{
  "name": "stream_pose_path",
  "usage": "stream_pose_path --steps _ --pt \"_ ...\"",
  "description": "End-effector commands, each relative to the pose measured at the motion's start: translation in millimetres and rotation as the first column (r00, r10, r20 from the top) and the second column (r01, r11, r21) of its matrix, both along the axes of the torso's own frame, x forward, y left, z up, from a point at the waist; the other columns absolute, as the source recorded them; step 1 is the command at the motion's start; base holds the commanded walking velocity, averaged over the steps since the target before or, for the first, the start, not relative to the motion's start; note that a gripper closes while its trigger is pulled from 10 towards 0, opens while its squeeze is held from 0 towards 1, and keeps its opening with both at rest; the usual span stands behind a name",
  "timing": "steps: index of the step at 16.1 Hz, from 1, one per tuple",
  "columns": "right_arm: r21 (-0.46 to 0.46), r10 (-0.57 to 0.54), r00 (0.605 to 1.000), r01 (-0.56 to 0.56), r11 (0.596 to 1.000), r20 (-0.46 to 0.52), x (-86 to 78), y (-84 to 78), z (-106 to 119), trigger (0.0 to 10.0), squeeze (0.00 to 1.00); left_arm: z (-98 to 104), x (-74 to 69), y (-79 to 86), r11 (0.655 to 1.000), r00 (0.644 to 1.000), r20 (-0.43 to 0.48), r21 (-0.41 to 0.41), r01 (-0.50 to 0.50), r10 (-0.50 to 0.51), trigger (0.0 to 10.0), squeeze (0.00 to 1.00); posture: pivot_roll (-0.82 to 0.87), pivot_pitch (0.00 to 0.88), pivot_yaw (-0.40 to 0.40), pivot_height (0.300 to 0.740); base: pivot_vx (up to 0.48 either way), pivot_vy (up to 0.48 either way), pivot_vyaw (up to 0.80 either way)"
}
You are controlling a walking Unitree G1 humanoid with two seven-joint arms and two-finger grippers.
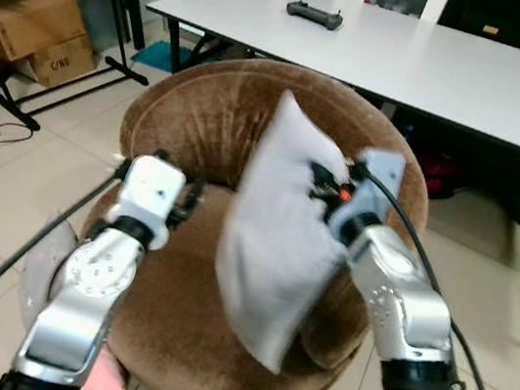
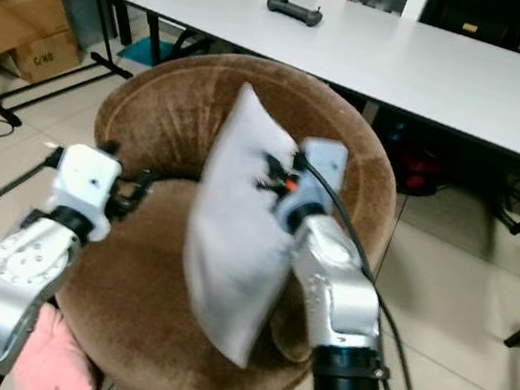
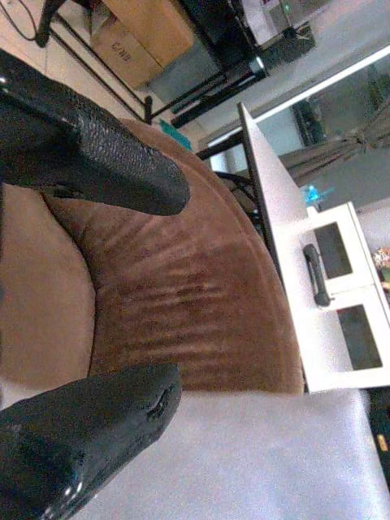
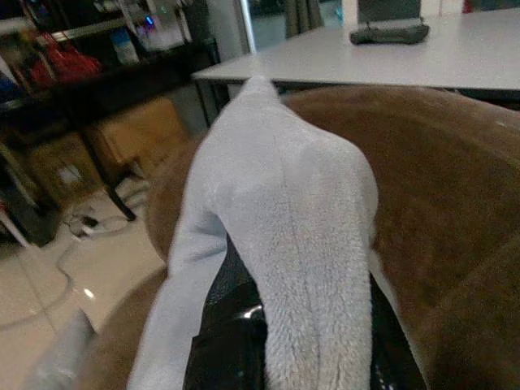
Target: Move the pillow to the sofa from floor
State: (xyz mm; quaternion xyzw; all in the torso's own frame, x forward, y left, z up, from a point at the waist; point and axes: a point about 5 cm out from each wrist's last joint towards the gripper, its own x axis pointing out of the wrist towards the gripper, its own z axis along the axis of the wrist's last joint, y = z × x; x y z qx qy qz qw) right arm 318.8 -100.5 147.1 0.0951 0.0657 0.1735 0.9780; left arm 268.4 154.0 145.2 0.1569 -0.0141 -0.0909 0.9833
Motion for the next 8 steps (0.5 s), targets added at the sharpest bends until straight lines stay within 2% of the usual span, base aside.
stream_pose_path --steps 1,4,5,8 --pt "0.015 0.028 0.995 -0.03 0.999 0.092 1.8 10.3 17.6 10.0 0.0 0.9 -0.1 8.5 0.999 0.999 -0.001 0.019 -0.033 0.033 10.0 0.0 0.16 0.0 0.004 0.74 0.0 0.0 0.0" --pt "-0.013 0.06 0.996 -0.059 0.998 0.072 5.8 15.5 14.4 10.0 0.0 -0.5 0.8 9.4 0.999 0.999 -0.006 0.034 -0.04 0.04 10.0 0.0 0.15 0.0 0.004 0.74 0.0 0.0 0.0" --pt "-0.042 0.089 0.994 -0.087 0.995 0.062 10.4 23.3 13.9 10.0 0.0 -1.3 1.1 9.8 0.998 0.999 -0.009 0.044 -0.038 0.038 10.0 0.0 0.15 0.0 0.004 0.74 0.0 0.0 0.0" --pt "-0.022 0.114 0.993 -0.113 0.993 0.019 20.4 36.7 15.5 10.0 0.0 -0.7 -0.1 15.6 0.997 0.999 -0.009 0.062 -0.045 0.046 10.0 0.0 0.16 0.0 -0.005 0.74 0.0 0.0 0.0"
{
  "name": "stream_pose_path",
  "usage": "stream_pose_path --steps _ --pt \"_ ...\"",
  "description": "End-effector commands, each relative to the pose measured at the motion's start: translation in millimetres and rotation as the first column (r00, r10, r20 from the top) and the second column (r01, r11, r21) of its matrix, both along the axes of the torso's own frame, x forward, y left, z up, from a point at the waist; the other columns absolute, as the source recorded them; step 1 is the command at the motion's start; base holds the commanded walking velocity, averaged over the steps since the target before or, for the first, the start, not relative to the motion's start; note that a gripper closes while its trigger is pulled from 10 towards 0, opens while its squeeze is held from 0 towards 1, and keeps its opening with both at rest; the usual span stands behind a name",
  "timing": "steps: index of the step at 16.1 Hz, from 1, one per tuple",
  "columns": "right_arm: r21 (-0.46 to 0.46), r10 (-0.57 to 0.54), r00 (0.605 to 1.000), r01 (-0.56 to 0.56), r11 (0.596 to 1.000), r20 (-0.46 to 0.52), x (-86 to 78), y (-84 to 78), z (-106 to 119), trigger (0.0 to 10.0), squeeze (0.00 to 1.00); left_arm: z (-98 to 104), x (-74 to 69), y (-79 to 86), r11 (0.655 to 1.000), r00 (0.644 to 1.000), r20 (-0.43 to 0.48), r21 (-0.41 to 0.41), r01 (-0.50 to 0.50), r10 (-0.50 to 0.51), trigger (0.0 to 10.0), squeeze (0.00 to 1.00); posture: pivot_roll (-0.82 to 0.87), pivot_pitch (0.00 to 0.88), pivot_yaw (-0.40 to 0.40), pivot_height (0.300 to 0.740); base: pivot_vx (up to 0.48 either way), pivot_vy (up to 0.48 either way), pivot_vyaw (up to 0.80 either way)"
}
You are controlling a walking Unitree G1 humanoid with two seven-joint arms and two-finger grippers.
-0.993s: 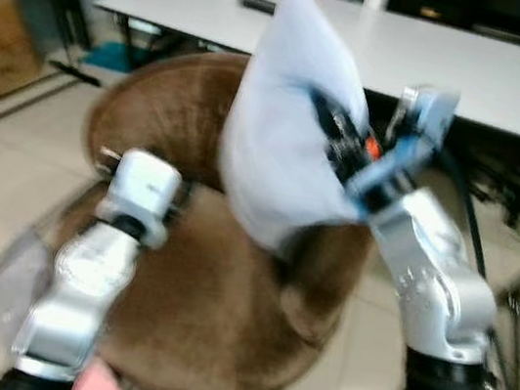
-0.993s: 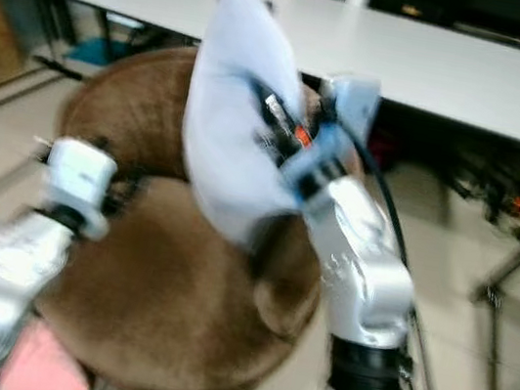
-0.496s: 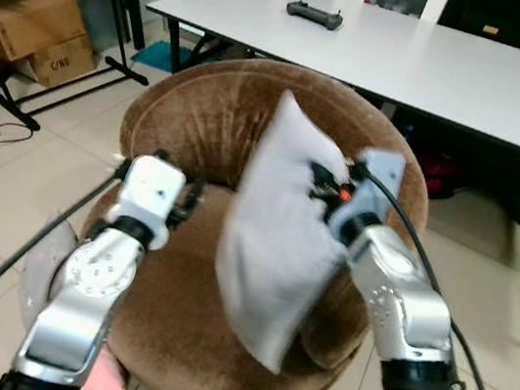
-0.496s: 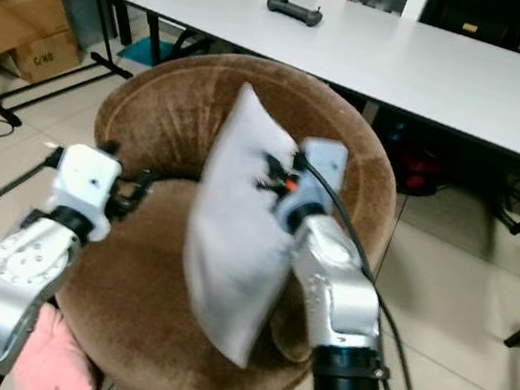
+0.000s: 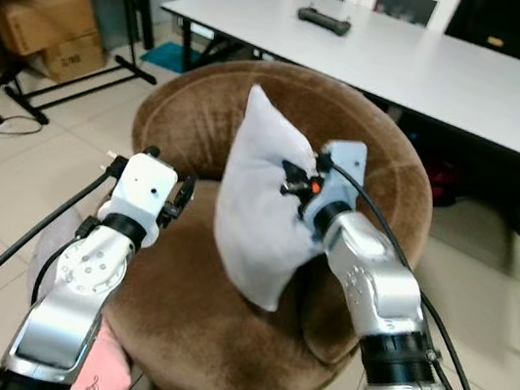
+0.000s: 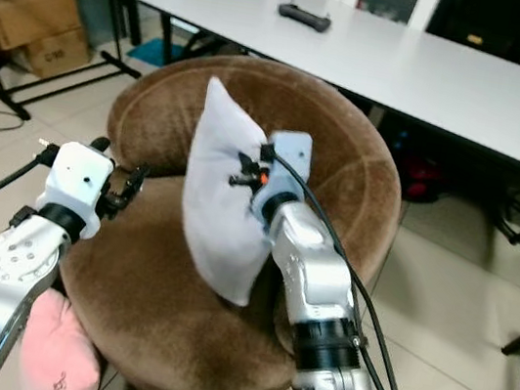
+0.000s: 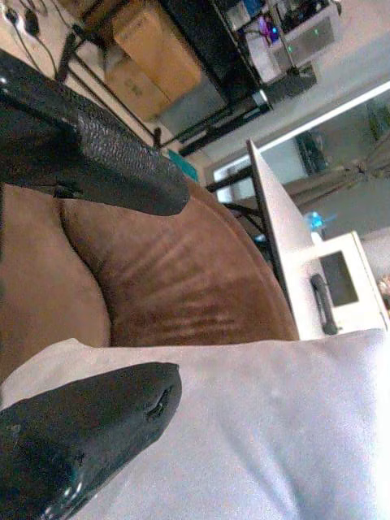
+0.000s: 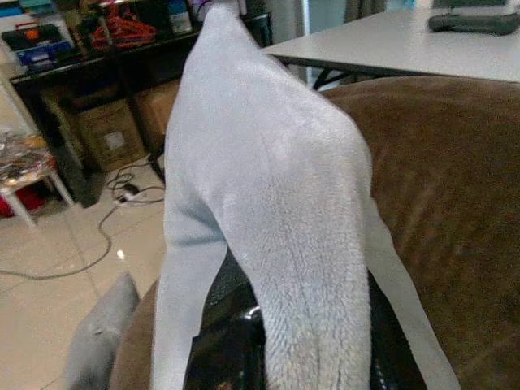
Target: Move the pillow to the sofa from floor
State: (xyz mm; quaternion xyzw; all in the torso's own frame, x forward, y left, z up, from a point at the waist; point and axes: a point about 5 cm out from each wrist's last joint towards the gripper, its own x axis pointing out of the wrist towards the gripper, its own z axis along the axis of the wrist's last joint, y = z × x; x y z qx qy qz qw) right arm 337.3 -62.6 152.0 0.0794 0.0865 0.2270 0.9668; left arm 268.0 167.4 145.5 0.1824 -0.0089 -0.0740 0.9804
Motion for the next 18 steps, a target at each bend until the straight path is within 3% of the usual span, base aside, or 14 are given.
stream_pose_path --steps 1,5,7,9,11,14,16,18 --pt "0.011 0.006 1.0 -0.007 1.0 0.031 8.7 7.3 12.0 10.0 0.0 -1.0 -2.6 8.7 1.0 1.0 -0.016 0.019 -0.022 0.022 10.0 0.0 0.18 0.0 -0.02 0.74 0.0 0.0 0.0" --pt "0.056 0.018 0.998 -0.015 0.998 -0.057 29.2 37.8 21.1 10.0 0.0 -11.3 -23.6 35.2 0.995 0.993 -0.122 0.104 0.01 0.003 10.0 0.0 0.22 0.0 -0.051 0.74 0.0 0.0 0.0" --pt "0.113 0.082 0.991 -0.07 0.991 -0.109 35.1 62.2 23.2 10.0 0.0 -18.0 -43.4 62.6 0.977 0.974 -0.225 0.204 0.053 -0.006 10.0 0.0 0.24 0.0 -0.067 0.74 0.0 0.0 0.0" --pt "0.138 0.02 0.984 0.004 0.99 -0.177 41.4 62.1 18.1 10.0 0.0 -12.7 -53.8 78.2 0.972 0.968 -0.252 0.228 0.048 0.012 10.0 0.0 0.27 0.0 -0.081 0.74 0.0 0.0 0.0" --pt "0.139 -0.147 0.951 0.19 0.972 -0.273 51.0 40.7 9.5 10.0 0.0 -8.1 -64.9 84.5 0.969 0.96 -0.28 0.237 0.07 -0.001 10.0 0.0 0.29 0.0 -0.093 0.74 0.0 0.0 0.0" --pt "0.039 -0.349 0.879 0.381 0.924 -0.326 58.4 0.1 -3.9 10.0 0.0 -9.1 -76.7 76.8 0.97 0.94 -0.332 0.193 0.147 -0.076 10.0 0.0 0.29 0.0 -0.101 0.74 0.0 0.0 0.0" --pt "0.009 -0.412 0.853 0.437 0.899 -0.321 60.2 -12.3 -5.3 10.0 0.0 -11.2 -80.2 72.5 0.97 0.927 -0.358 0.165 0.18 -0.111 10.0 0.0 0.29 0.0 -0.101 0.74 0.0 0.0 0.0" --pt "-0.049 -0.555 0.779 0.567 0.822 -0.29 63.5 -37.3 -3.9 10.0 0.0 -12.3 -86.2 67.7 0.962 0.904 -0.395 0.142 0.235 -0.163 10.0 0.0 0.3 0.0 -0.103 0.74 0.0 0.0 0.0"
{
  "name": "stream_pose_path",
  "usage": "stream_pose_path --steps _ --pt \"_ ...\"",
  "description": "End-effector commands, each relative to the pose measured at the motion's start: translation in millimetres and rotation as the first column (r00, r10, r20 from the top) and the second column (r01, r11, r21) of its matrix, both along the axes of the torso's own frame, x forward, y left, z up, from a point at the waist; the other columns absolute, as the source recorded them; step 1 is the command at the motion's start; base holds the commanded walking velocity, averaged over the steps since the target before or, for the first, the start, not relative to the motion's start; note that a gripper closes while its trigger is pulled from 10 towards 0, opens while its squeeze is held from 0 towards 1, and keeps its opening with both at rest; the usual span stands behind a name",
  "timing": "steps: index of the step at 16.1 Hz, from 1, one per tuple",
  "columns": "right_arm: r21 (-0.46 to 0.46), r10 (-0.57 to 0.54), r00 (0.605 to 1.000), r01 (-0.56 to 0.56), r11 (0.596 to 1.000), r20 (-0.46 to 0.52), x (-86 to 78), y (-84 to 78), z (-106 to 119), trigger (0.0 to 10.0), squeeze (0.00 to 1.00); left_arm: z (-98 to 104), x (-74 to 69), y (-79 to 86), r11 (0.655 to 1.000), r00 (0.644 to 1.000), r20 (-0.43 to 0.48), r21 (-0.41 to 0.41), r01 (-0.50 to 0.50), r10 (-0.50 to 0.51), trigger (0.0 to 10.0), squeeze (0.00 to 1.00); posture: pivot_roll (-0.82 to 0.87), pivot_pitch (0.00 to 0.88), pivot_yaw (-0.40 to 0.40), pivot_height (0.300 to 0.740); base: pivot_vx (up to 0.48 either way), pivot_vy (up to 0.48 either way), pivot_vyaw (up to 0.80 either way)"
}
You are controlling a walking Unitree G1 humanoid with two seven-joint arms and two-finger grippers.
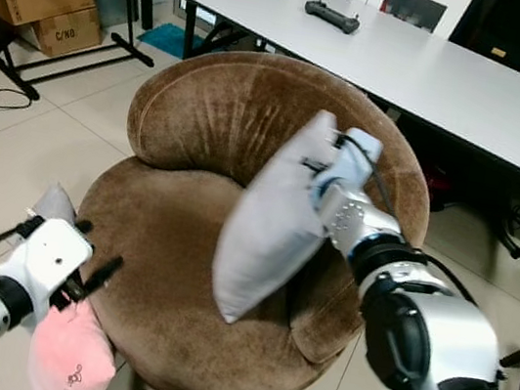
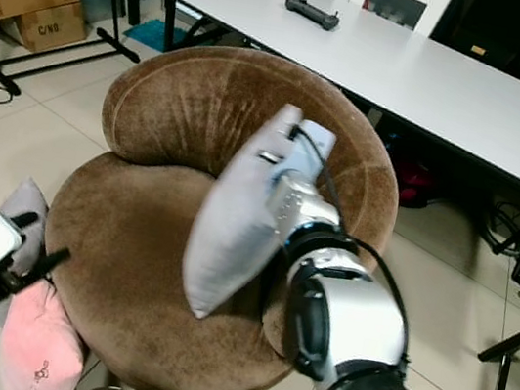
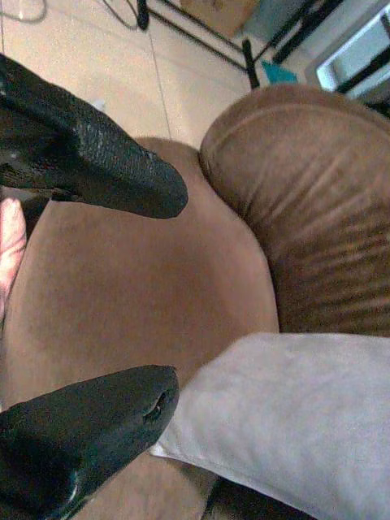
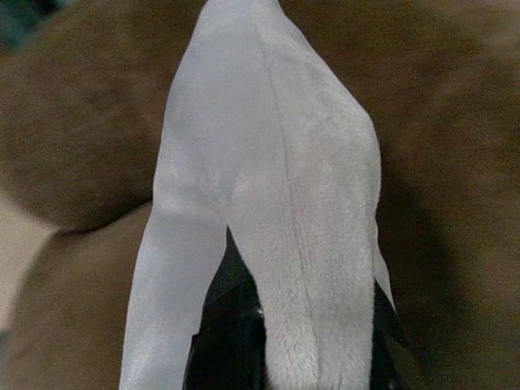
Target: Move the pillow to the sofa from floor
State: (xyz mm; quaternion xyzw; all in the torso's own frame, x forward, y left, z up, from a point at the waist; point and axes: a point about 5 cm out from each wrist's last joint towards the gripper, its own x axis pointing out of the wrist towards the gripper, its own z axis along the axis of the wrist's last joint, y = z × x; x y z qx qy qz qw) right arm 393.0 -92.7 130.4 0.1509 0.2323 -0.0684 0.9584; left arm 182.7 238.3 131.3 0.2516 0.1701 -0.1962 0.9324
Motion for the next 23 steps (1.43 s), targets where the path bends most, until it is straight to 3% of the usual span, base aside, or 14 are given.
stream_pose_path --steps 1,3,8,9,10,12,13,14,17,18,23 --pt "-0.031 -0.101 0.993 0.103 0.994 0.062 7.9 -17.3 16.9 10.0 0.0 2.5 -1.6 -4.3 0.999 0.999 -0.013 -0.012 0.032 -0.032 10.0 0.0 0.3 0.0 -0.103 0.74 0.0 0.0 0.0" --pt "-0.073 -0.168 0.985 0.171 0.983 0.045 6.5 -30.5 13.3 10.0 0.0 3.8 -0.9 -8.5 0.998 0.998 -0.022 -0.034 0.061 -0.062 10.0 0.0 0.3 0.0 -0.097 0.74 0.0 0.0 0.0" --pt "-0.071 -0.184 0.982 0.181 0.981 -0.035 -2.4 -40.2 -8.5 10.0 0.0 1.3 -2.9 -18.1 0.987 0.987 -0.075 -0.086 0.137 -0.144 10.0 0.0 0.3 0.0 -0.093 0.74 0.0 0.0 0.0" --pt "-0.086 -0.199 0.98 0.196 0.977 -0.029 -2.8 -44.7 -9.1 10.0 0.91 5.6 -0.7 -19.2 0.985 0.989 -0.04 -0.104 0.137 -0.141 10.0 0.0 0.3 0.0 -0.094 0.74 0.0 0.0 0.0" --pt "-0.09 -0.206 0.978 0.203 0.975 -0.025 -2.7 -46.5 -8.9 10.0 1.0 8.0 0.1 -20.0 0.983 0.99 -0.026 -0.119 0.137 -0.141 10.0 0.0 0.3 0.0 -0.094 0.74 0.0 0.0 0.0" --pt "-0.124 -0.206 0.979 0.206 0.971 0.012 -0.9 -53.9 -4.8 10.0 1.0 14.6 2.9 -26.1 0.969 0.986 0.002 -0.186 0.163 -0.165 10.0 0.0 0.29 0.0 -0.089 0.74 0.0 0.0 0.0" --pt "-0.127 -0.191 0.981 0.193 0.973 0.025 0.1 -54.4 -3.1 10.0 1.0 14.6 3.7 -26.8 0.968 0.985 0.002 -0.187 0.168 -0.17 10.0 0.0 0.29 0.0 -0.087 0.74 0.0 0.0 0.0" --pt "-0.059 -0.176 0.983 0.179 0.982 0.046 2.3 -53.3 0.3 10.0 1.0 14.6 5.0 -27.8 0.967 0.984 0.005 -0.185 0.176 -0.178 10.0 0.0 0.29 0.0 -0.085 0.74 0.0 0.0 0.0" --pt "-0.094 -0.196 0.972 0.209 0.973 0.128 6.4 -64.7 12.2 10.0 1.0 16.0 11.9 -31.8 0.959 0.981 0.026 -0.207 0.195 -0.194 10.0 0.0 0.27 0.0 -0.069 0.74 0.0 0.0 0.0" --pt "-0.053 -0.207 0.966 0.218 0.975 0.152 8.1 -69.7 16.8 10.0 1.0 16.2 15.2 -33.8 0.955 0.979 0.033 -0.216 0.205 -0.203 10.0 0.0 0.26 0.0 -0.062 0.74 0.0 0.0 0.0" --pt "-0.022 -0.269 0.944 0.278 0.96 0.194 7.8 -98.3 23.6 10.0 1.0 13.9 29.5 -46.6 0.94 0.969 0.059 -0.237 0.246 -0.239 10.0 0.0 0.23 0.0 -0.04 0.74 0.0 0.0 0.0"
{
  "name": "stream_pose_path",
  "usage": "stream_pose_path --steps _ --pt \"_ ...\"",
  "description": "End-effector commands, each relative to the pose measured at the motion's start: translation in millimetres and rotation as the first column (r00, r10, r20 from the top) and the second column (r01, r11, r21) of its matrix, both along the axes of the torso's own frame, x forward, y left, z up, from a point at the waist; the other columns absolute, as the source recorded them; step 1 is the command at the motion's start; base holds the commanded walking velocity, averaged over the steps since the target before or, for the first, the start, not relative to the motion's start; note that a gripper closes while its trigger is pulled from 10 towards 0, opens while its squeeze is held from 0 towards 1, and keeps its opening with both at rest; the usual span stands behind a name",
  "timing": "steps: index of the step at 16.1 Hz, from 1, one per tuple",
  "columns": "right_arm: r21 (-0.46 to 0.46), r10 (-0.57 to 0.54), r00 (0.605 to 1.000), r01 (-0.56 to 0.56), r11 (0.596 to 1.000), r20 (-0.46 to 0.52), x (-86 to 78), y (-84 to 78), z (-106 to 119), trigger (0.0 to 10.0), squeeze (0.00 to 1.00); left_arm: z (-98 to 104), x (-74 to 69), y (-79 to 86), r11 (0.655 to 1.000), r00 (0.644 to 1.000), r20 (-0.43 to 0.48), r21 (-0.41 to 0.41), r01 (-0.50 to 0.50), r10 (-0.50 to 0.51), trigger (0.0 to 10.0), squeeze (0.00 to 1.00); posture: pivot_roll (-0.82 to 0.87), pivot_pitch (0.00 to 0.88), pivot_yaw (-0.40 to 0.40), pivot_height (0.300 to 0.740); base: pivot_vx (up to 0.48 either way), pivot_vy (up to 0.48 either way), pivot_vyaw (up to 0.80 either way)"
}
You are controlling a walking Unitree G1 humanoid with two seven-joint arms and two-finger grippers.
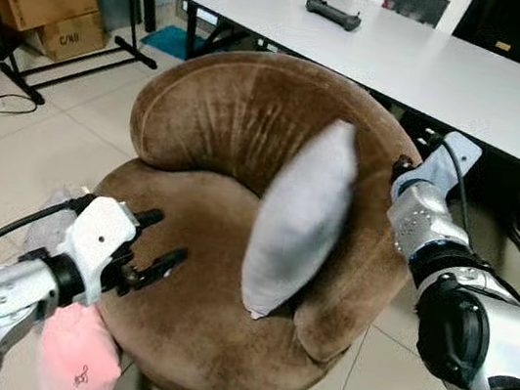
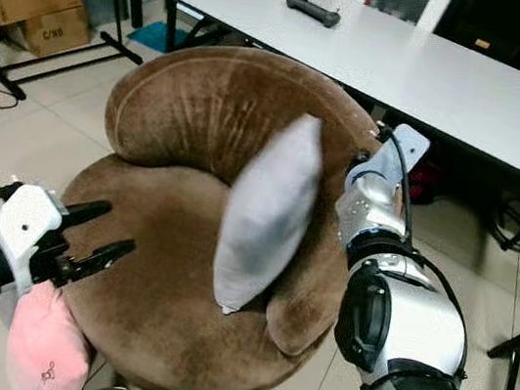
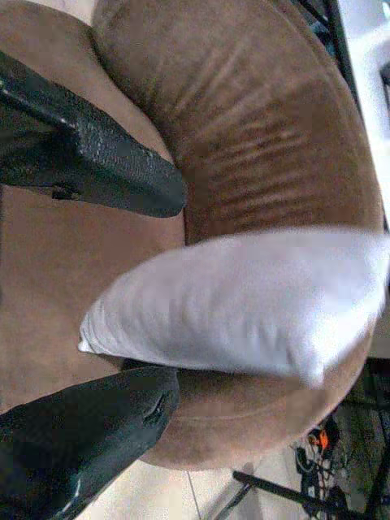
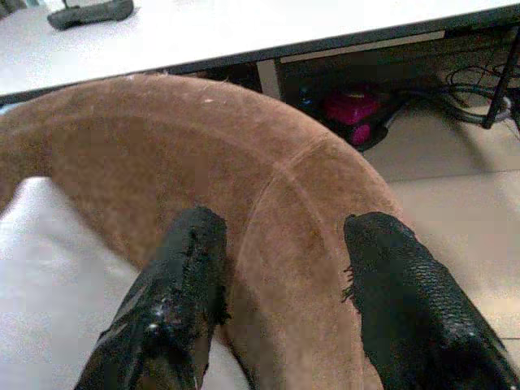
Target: Move the pillow to the sofa from floor
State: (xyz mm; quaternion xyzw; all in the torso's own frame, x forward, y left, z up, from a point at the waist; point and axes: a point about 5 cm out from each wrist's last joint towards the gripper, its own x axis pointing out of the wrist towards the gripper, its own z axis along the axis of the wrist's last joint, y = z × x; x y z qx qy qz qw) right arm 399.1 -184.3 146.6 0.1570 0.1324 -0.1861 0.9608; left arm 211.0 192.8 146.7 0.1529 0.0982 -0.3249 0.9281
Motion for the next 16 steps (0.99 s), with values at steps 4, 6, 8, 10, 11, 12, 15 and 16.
stream_pose_path --steps 4,6,8,10,11,12,15,16 --pt "0.013 -0.028 0.986 0.026 1.0 0.165 1.6 -28.7 20.8 10.0 0.11 -3.8 20.3 -7.0 0.993 0.989 0.08 -0.02 -0.119 0.12 10.0 0.0 0.2 0.0 -0.036 0.74 0.0 0.0 0.0" --pt "-0.077 0.017 0.982 -0.003 0.997 0.186 -0.7 -30.1 19.6 10.0 0.0 -8.0 25.8 -12.5 0.975 0.971 0.099 -0.062 -0.214 0.219 10.0 0.0 0.19 0.0 -0.037 0.74 0.0 0.0 0.0" --pt "-0.108 0.165 0.961 -0.144 0.984 0.22 -7.8 -20.2 6.1 10.0 0.0 -14.9 28.5 -15.1 0.952 0.945 0.118 -0.042 -0.303 0.306 10.0 0.0 0.18 0.0 -0.044 0.74 0.0 0.0 0.0" --pt "-0.174 0.266 0.944 -0.234 0.957 0.194 -18.9 -12.2 -9.2 10.0 0.0 -19.8 28.2 -15.4 0.936 0.929 0.115 -0.039 -0.349 0.351 10.0 0.0 0.18 0.0 -0.041 0.74 0.0 0.0 0.0" --pt "-0.204 0.304 0.935 -0.266 0.942 0.185 -29.5 -3.0 -17.7 10.0 0.0 -22.1 28.3 -14.1 0.93 0.923 0.117 -0.029 -0.367 0.368 10.0 0.0 0.17 0.0 -0.036 0.74 0.0 0.0 0.0" --pt "-0.212 0.31 0.934 -0.271 0.939 0.178 -33.5 0.4 -20.7 10.0 0.0 -23.4 28.3 -13.4 0.928 0.921 0.117 -0.019 -0.372 0.372 10.0 0.0 0.17 0.0 -0.036 0.74 0.0 0.0 0.0" --pt "-0.264 0.451 0.88 -0.405 0.875 0.145 -60.6 25.0 -35.2 10.0 0.0 -28.1 29.2 -14.0 0.923 0.917 0.128 0.019 -0.384 0.379 10.0 0.0 0.17 0.0 -0.034 0.74 0.0 0.0 0.0" --pt "-0.262 0.46 0.881 -0.42 0.869 0.115 -66.0 29.2 -39.0 10.0 0.0 -28.7 29.7 -15.5 0.924 0.918 0.129 0.026 -0.381 0.375 10.0 0.0 0.17 0.0 -0.036 0.74 0.0 0.0 0.0"
